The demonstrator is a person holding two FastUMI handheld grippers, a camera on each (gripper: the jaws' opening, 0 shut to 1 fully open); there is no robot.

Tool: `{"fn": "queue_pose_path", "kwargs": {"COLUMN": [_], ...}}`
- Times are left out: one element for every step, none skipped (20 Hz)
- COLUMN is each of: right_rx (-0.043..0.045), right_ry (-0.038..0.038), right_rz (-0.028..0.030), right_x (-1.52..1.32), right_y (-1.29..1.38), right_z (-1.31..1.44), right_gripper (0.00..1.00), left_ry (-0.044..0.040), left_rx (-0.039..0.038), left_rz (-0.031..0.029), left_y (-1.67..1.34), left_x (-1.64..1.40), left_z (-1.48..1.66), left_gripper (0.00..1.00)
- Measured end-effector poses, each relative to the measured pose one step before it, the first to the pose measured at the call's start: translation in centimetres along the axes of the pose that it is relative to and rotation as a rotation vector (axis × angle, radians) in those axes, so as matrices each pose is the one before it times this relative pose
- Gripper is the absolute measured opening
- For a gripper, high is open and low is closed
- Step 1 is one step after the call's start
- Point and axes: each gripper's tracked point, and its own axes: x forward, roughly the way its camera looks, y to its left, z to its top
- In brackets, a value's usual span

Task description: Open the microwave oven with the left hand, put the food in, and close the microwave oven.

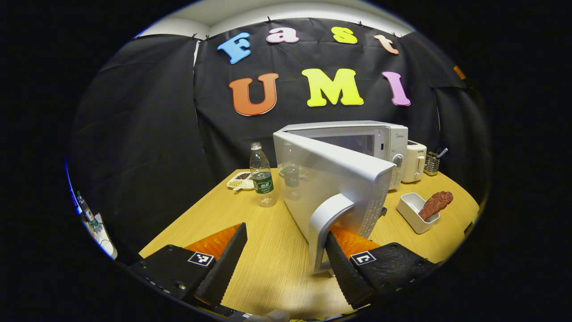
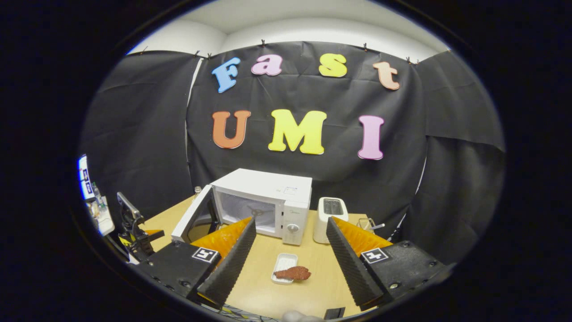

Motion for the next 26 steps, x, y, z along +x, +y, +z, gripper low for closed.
{"fn": "queue_pose_path", "kwargs": {"right_rx": [0.00073, 0.00161, -0.00018, -0.00013, -0.00006, 0.00077, 0.00113, -0.00024, 0.00030, 0.00107, 0.00345, 0.00040, -0.00430, -0.00353, -0.00206, 0.00138, 0.00348, 0.00400, 0.00535, 0.00654, 0.00573, 0.00629, 0.00708, 0.00981, 0.00996, 0.01277], "right_ry": [0.00115, 0.00125, 0.00344, 0.00038, 0.00069, 0.00077, 0.00196, -0.00033, -0.00131, 0.00484, 0.00358, 0.00499, 0.00729, 0.00941, 0.01047, 0.00442, 0.00011, 0.00620, 0.00782, 0.00658, 0.01186, 0.01019, 0.01269, 0.01766, 0.02734, 0.02866], "right_rz": [0.00533, 0.00867, 0.00825, 0.00949, 0.00790, 0.00962, 0.00859, 0.00758, 0.00314, 0.00329, 0.00427, 0.00265, -0.00239, -0.00120, 0.00112, -0.00011, -0.00470, -0.00408, -0.00262, -0.00242, -0.00556, -0.00286, -0.00239, -0.00294, -0.00891, -0.00648], "right_x": [0.150, 0.107, 0.181, 0.121, 0.193, 0.067, 0.182, 0.155, 0.127, 0.172, 0.280, 0.250, 0.230, 0.264, 0.364, 0.243, 0.144, 0.130, 0.281, 0.342, 0.209, 0.265, 0.264, 0.402, 0.491, 0.647], "right_y": [0.314, 0.476, 0.414, 0.507, 0.495, 0.537, 0.461, 0.519, 0.332, 0.235, 0.244, 0.177, 0.097, 0.055, 0.150, -0.068, -0.326, -0.192, -0.177, -0.349, -0.688, -0.753, -0.736, -0.762, -0.956, -0.983], "right_z": [-0.012, 0.006, -0.115, -0.021, 0.003, -0.035, -0.140, -0.038, -0.095, -0.125, -0.358, -0.335, -0.463, -0.338, -0.300, -0.171, -0.179, -0.305, -0.662, -0.598, -0.859, -1.017, -1.194, -1.302, -1.683, -1.702], "right_gripper": [1.00, 1.00, 1.00, 1.00, 1.00, 1.00, 1.00, 1.00, 1.00, 1.00, 0.96, 1.00, 1.00, 1.00, 1.00, 1.00, 1.00, 1.00, 1.00, 1.00, 1.00, 1.00, 1.00, 1.00, 1.00, 1.00], "left_ry": [0.00315, 0.00409, 0.00489, 0.00220, 0.00124, -0.00126, 0.00249, -0.00597, -0.00822, -0.00533, 0.00026, 0.01080, 0.00863, 0.00871, 0.00351, -0.01035, -0.00731, 0.00264, -0.00217, 0.00164, 0.00100, -0.00848, 0.00093, -0.00568, -0.00573, -0.00885], "left_rx": [-0.00443, -0.00636, -0.01010, -0.00762, -0.00039, 0.00068, 0.00254, 0.01272, 0.01994, 0.01707, 0.00293, -0.01939, -0.01275, 0.01470, 0.00700, -0.00489, 0.00228, 0.00875, 0.00249, -0.00127, -0.00326, 0.00441, 0.00218, 0.00278, -0.00609, -0.00781], "left_rz": [0.00258, -0.00131, -0.00564, 0.00126, 0.00303, 0.00322, 0.00921, 0.01671, 0.02866, 0.02659, 0.02878, 0.02689, 0.00956, 0.02006, 0.00890, 0.00061, 0.00399, 0.00816, 0.00265, 0.00036, -0.00503, 0.01035, -0.00079, 0.00039, -0.00645, -0.01129], "left_y": [0.492, 0.378, 0.471, 0.466, 0.538, 0.581, 0.697, 0.867, 1.212, 1.388, 1.532, 1.327, 0.715, 0.890, 0.437, 0.308, 0.325, 0.359, 0.263, 0.199, -0.092, 0.172, 0.054, -0.075, -0.302, -0.559], "left_x": [-0.122, -0.151, -0.282, -0.290, -0.329, -0.254, -0.394, -0.435, -0.414, -0.219, -0.054, 0.088, 0.209, 0.222, 0.214, -0.202, -0.166, -0.067, -0.090, -0.294, -0.388, -0.488, -0.458, -0.653, -0.730, -0.696], "left_z": [-0.146, -0.074, -0.069, 0.002, -0.047, -0.161, -0.072, -0.028, 0.091, -0.092, -0.211, -0.336, -0.235, -0.202, -0.191, 0.384, 0.139, -0.002, 0.183, 0.062, 0.170, 0.347, 0.164, 0.564, 0.708, 0.829], "left_gripper": [0.95, 0.95, 0.95, 0.95, 0.95, 0.95, 0.95, 0.95, 0.95, 0.95, 0.95, 0.95, 0.95, 0.95, 0.95, 0.95, 0.95, 0.94, 0.92, 0.93, 0.93, 0.95, 0.95, 0.95, 0.95, 0.95]}}
